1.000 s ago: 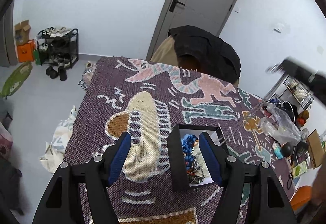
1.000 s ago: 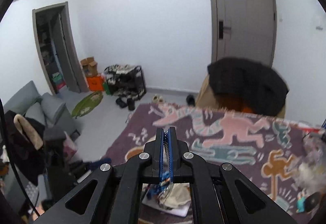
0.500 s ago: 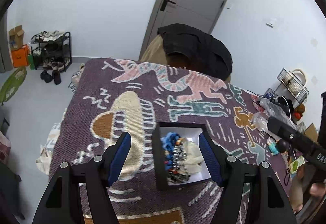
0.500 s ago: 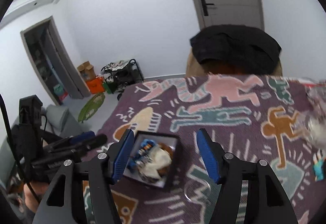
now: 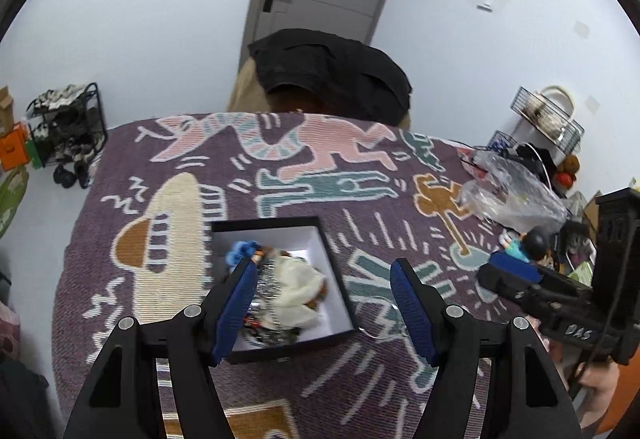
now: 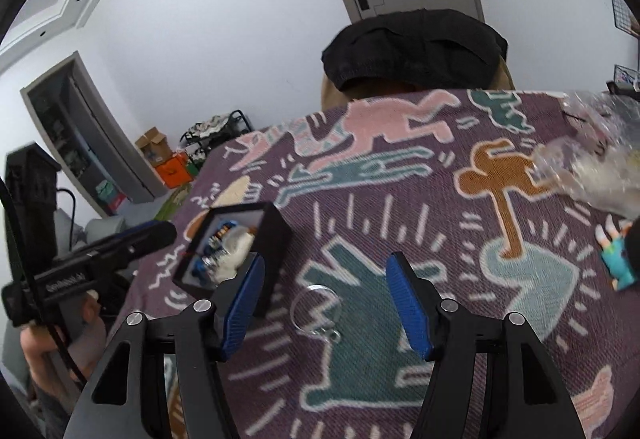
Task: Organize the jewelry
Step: 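Grasp the small silver ring beside the hoop with right tool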
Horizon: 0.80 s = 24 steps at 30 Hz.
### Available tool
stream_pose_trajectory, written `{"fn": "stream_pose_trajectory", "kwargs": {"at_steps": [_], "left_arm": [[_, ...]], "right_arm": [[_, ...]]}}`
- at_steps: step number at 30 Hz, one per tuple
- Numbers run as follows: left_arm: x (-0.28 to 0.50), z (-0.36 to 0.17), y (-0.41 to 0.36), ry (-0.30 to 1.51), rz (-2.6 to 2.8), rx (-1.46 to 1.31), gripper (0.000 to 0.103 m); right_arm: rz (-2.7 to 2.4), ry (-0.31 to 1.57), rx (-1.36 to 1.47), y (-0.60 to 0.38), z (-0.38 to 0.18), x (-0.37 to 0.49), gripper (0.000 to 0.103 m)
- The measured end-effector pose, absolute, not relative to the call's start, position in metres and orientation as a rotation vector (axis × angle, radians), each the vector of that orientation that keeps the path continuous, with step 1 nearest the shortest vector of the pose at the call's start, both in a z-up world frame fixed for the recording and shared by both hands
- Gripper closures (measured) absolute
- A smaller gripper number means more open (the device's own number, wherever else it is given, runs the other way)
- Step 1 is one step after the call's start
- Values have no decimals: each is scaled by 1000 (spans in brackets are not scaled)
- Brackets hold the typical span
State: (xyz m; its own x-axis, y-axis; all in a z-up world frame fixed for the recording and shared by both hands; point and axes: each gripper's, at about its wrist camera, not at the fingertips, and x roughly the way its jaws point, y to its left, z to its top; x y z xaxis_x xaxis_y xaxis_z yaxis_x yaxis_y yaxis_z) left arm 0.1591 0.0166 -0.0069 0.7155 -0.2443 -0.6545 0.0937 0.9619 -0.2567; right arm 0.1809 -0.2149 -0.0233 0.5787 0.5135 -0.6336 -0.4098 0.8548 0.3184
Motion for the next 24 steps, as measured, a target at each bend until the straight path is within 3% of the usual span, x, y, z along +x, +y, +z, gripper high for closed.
{"fn": "stream_pose_trajectory", "kwargs": {"at_steps": [4,12,18,24], "left_arm": [[157,-6,3,745,-192,-192,35],[149,-14,-8,765,-173,-223,48],[132,-26,-12,772,-155,-247,52],[125,-40,-9,784,-141,-277,54]], "right_arm": [[533,815,116,-221,-39,180,43],[570,878,24,-209,-69,178,67],[597,911,-66,-194,-85,177,76],[623,931,-140,-181,-94,179,76]]}}
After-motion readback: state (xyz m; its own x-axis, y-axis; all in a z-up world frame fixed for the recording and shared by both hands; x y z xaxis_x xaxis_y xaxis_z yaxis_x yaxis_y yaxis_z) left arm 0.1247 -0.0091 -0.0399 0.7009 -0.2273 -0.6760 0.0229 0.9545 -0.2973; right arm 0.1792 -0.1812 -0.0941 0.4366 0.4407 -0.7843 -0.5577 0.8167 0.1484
